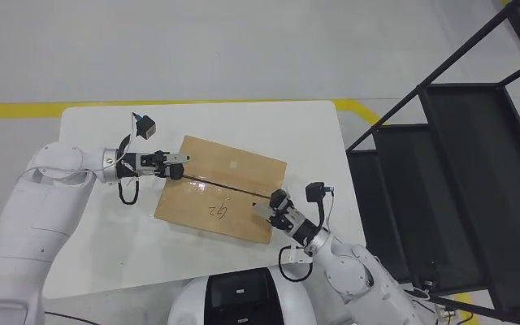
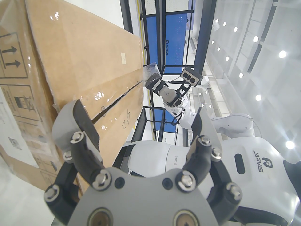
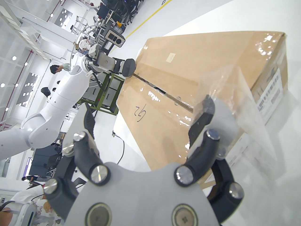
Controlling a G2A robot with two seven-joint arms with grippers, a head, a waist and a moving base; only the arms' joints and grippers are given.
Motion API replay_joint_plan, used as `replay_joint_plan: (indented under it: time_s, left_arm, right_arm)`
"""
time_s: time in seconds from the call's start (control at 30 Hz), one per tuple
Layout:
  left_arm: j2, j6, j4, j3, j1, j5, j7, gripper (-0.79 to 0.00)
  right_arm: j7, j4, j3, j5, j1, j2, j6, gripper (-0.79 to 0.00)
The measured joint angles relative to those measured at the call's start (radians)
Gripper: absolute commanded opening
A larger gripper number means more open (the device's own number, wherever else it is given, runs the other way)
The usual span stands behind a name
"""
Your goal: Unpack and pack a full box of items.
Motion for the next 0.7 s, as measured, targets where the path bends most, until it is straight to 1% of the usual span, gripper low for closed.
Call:
replay_joint_plan:
  time_s: [0.7]
  left_arm:
    - [0.000,0.000,0.000,0.000,0.000,0.000,0.000,0.000]
  right_arm:
    - [0.055,0.085,-0.117,0.018,0.163,-0.024,0.059,0.000]
